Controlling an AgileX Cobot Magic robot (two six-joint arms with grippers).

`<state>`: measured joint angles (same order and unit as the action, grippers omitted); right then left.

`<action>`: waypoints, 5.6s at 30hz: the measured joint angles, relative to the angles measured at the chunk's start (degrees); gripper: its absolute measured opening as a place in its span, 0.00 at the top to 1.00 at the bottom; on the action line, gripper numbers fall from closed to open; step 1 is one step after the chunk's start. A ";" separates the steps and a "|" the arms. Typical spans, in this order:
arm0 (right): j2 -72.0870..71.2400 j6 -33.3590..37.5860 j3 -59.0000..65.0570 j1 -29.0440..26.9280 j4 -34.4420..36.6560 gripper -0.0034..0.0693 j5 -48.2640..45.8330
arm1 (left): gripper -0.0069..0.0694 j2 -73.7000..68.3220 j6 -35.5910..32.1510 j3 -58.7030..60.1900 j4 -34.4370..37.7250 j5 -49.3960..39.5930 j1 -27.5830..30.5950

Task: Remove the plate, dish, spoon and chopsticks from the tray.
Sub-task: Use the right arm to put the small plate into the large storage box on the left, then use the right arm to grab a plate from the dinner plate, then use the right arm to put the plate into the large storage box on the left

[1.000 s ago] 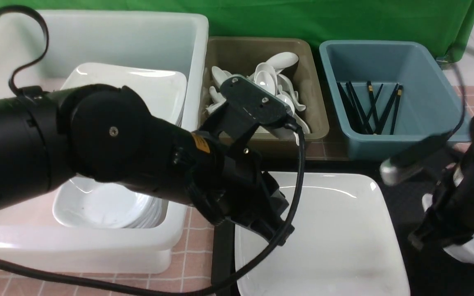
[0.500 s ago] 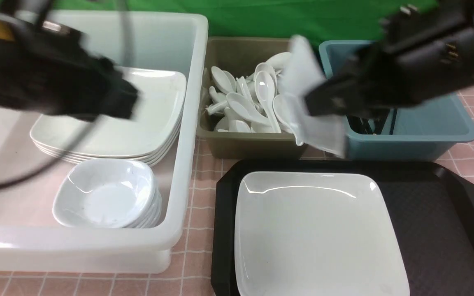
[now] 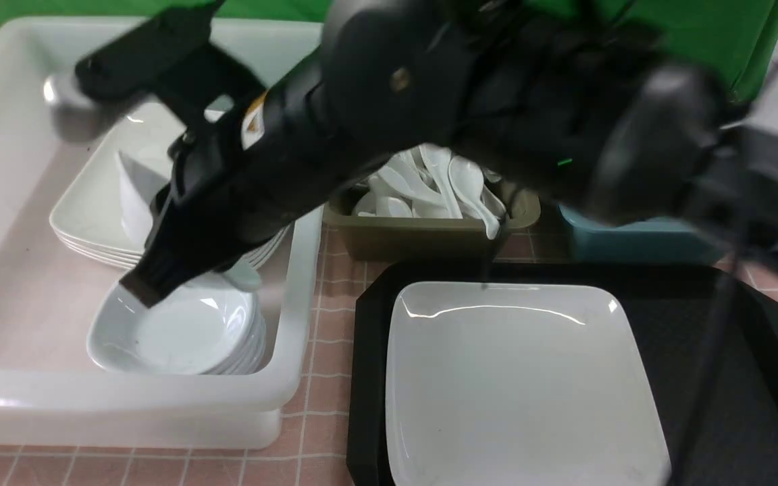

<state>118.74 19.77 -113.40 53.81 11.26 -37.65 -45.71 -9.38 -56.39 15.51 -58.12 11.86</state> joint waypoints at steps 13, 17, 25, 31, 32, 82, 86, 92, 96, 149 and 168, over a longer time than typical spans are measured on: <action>5.37 1.73 -0.66 1.70 -1.38 0.52 0.26 | 0.91 0.56 -2.64 1.45 4.25 1.70 0.00; 3.18 1.61 -0.66 1.88 -1.80 0.22 -3.18 | 0.91 0.56 -3.94 1.45 5.44 1.96 0.00; -6.90 -1.29 -0.77 1.88 -10.41 0.24 -9.44 | 0.91 0.56 -4.00 1.45 5.49 2.25 -4.10; -14.72 -7.61 -0.96 -1.84 -27.45 0.84 -27.01 | 0.91 -1.82 -4.14 1.45 7.31 3.38 -14.72; -16.01 -8.10 -0.51 -3.86 -27.44 0.89 -27.28 | 0.91 -2.90 -4.18 1.45 7.38 3.38 -16.98; -1.18 6.74 37.18 -46.61 13.47 0.40 2.80 | 0.91 -35.97 8.06 -6.74 -9.53 21.77 -50.33; -1.03 8.39 36.93 -46.82 13.85 0.54 1.21 | 0.91 -36.04 8.06 -6.74 -9.48 21.37 -50.33; -4.59 8.34 37.19 -47.09 12.93 0.63 -2.44 | 0.91 -36.04 9.94 -6.74 -10.49 20.73 -50.33; -11.57 8.30 37.24 -47.21 12.50 0.75 -7.18 | 0.91 -36.04 10.88 -6.74 -11.70 19.79 -50.33; 7.69 7.10 -10.99 -18.91 24.77 0.85 29.72 | 0.91 -18.00 5.14 -6.74 -0.52 12.46 -1.14; 14.54 21.86 -11.81 -15.72 24.58 0.84 34.62 | 0.91 -18.00 3.71 -6.74 -0.52 12.09 -1.14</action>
<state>133.28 41.63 -125.22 38.09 35.84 -3.03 -63.71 -5.67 -63.13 14.99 -46.03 10.72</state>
